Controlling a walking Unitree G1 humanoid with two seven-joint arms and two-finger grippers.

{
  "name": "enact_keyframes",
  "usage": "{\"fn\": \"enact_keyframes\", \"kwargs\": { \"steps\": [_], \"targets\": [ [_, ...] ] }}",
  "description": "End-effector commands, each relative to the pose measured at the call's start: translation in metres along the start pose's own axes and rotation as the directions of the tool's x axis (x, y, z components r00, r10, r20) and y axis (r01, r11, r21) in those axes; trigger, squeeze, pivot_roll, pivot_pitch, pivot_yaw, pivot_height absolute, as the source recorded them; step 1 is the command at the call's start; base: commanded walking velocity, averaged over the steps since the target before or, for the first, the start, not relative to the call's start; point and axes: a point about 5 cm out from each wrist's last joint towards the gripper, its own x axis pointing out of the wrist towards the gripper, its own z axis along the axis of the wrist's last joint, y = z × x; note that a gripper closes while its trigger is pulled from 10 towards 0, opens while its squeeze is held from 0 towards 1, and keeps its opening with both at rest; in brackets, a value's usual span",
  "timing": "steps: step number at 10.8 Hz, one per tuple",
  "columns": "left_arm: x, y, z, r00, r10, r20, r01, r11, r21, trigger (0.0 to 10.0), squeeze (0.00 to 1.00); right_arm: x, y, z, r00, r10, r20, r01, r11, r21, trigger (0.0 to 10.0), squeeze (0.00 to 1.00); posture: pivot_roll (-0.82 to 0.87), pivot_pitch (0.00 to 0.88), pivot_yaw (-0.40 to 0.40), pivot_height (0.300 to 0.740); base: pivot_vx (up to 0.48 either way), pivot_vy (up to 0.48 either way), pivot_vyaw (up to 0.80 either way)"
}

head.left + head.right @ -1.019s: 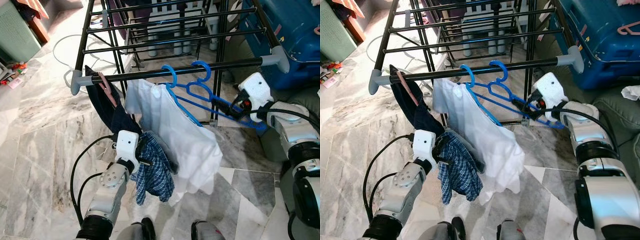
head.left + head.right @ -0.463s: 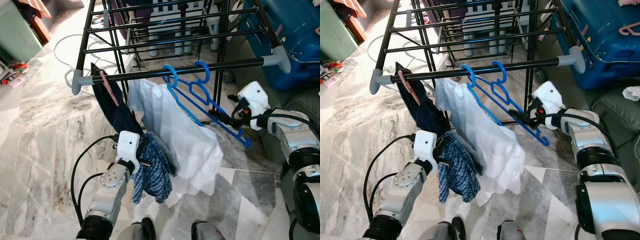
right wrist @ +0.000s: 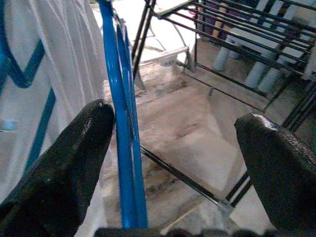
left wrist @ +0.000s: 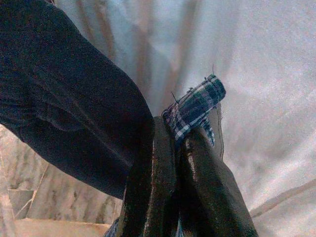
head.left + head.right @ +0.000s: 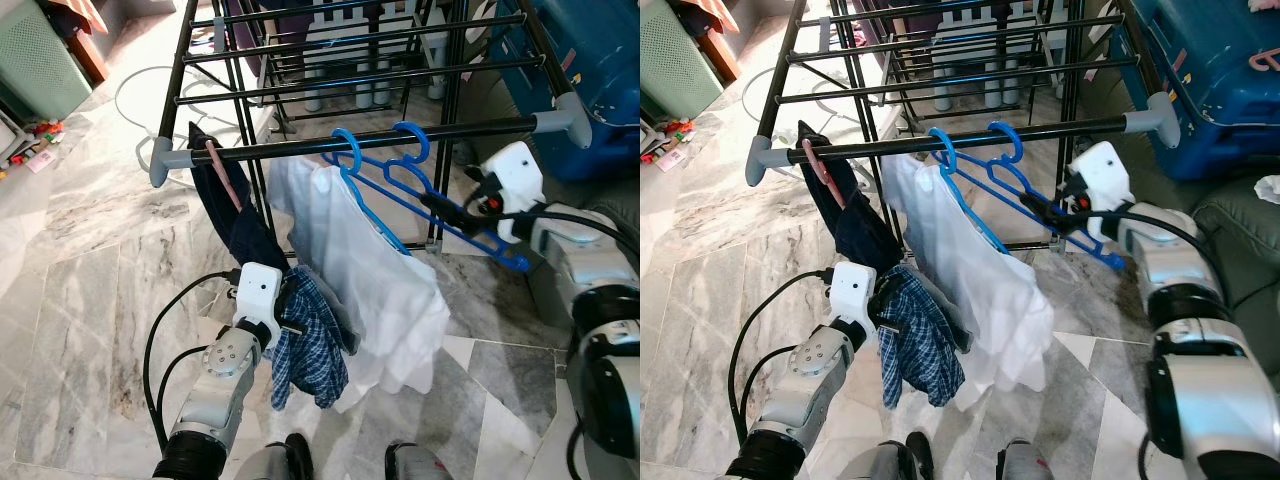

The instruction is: Hang hanger

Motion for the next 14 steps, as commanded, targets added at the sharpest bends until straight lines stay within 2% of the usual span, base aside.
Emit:
{"fn": "enact_keyframes", "kwargs": {
  "steps": [1, 4, 5, 6, 10, 14],
  "targets": [
    [-0.004, 0.004, -0.003, 1.000, 0.000, -0.015, 0.000, 1.000, 0.011, 10.0, 0.00, 0.004, 0.003, 0.005, 1.000, 0.013, 0.016, -0.014, 1.000, 0.003, 10.0, 1.00, -0.23, 0.196, 0.153, 0.740, 0.000, 0.000, 0.00],
    [-0.004, 0.005, -0.003, 1.000, -0.003, -0.018, 0.003, 1.000, 0.016, 10.0, 0.00, 0.010, 0.010, -0.004, 0.999, 0.014, -0.046, -0.013, 1.000, 0.018, 10.0, 0.99, -0.22, 0.192, 0.158, 0.740, 0.000, 0.000, 0.00],
    [-0.004, 0.005, -0.003, 1.000, -0.005, -0.018, 0.005, 1.000, 0.019, 10.0, 0.00, 0.012, 0.012, -0.007, 0.998, 0.007, -0.066, -0.006, 1.000, 0.017, 0.0, 0.68, -0.22, 0.193, 0.160, 0.740, 0.000, 0.000, 0.00],
    [-0.004, 0.005, -0.003, 1.000, -0.007, -0.019, 0.007, 1.000, 0.020, 10.0, 0.00, 0.013, 0.013, -0.007, 0.997, 0.000, -0.076, 0.001, 1.000, 0.020, 0.0, 0.00, -0.23, 0.193, 0.161, 0.740, 0.000, 0.000, 0.00],
    [-0.002, 0.004, -0.002, 1.000, -0.016, -0.019, 0.016, 1.000, 0.019, 10.0, 0.00, 0.023, 0.019, -0.001, 0.997, 0.007, -0.074, -0.006, 1.000, 0.020, 0.0, 0.00, -0.23, 0.190, 0.157, 0.740, 0.000, 0.000, 0.00],
    [-0.002, 0.003, -0.003, 1.000, -0.013, -0.019, 0.013, 1.000, 0.016, 10.0, 0.00, 0.025, 0.018, -0.002, 0.993, -0.036, -0.114, 0.036, 0.999, -0.004, 0.0, 0.00, -0.22, 0.188, 0.153, 0.740, 0.000, 0.000, 0.00]
  ]
}}
